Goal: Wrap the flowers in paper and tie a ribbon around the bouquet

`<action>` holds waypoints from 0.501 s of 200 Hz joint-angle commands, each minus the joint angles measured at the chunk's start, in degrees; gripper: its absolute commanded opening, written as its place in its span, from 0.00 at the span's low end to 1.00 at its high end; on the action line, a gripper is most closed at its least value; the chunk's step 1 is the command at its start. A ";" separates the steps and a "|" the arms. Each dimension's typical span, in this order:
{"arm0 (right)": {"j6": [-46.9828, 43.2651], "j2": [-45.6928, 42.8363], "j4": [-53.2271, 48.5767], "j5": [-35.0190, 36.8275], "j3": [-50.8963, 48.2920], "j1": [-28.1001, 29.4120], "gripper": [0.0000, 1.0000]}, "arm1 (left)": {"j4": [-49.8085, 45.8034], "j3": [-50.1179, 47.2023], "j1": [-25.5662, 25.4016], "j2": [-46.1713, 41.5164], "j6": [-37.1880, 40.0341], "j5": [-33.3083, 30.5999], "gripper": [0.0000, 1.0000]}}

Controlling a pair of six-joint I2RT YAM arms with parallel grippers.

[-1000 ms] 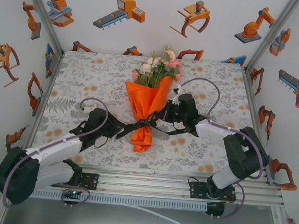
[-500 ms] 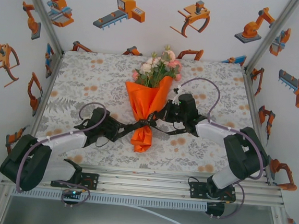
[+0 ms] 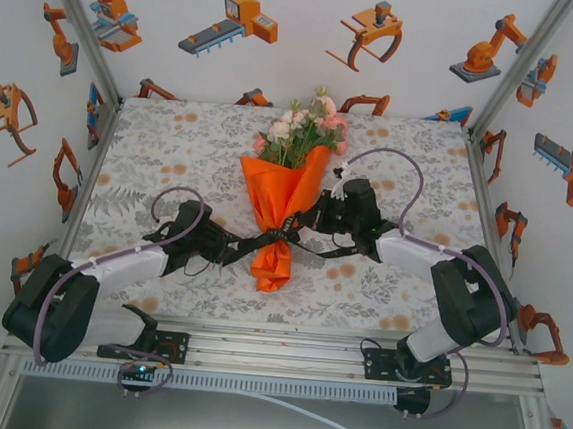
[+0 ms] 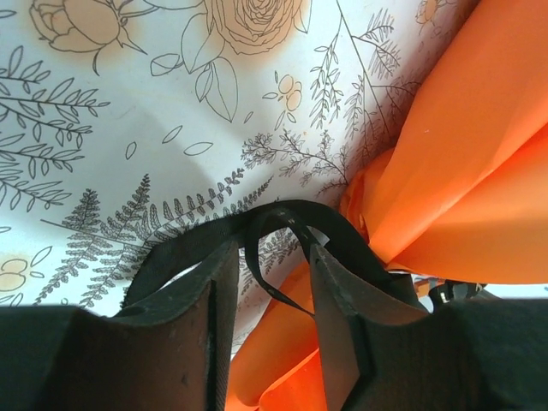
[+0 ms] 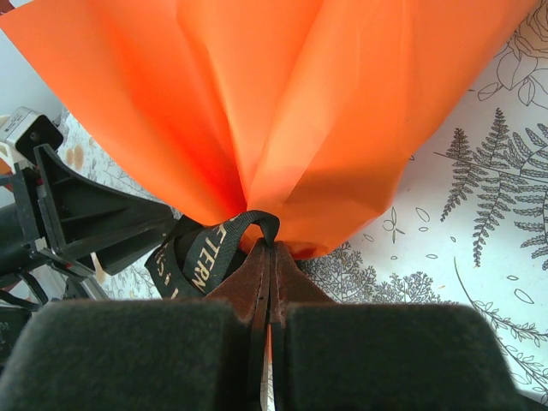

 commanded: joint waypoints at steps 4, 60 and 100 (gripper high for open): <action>0.05 -1.87 0.69 0.08 0.39 -0.04 0.00 | 0.90 1.27 0.16 2.66 0.75 2.26 0.36; -0.48 -2.32 0.05 0.28 0.39 -0.04 0.00 | 2.87 1.65 0.23 5.48 0.61 4.43 0.17; -1.65 -4.29 -1.73 1.73 0.39 -0.04 0.00 | -3.13 3.22 1.18 0.29 3.86 0.89 0.01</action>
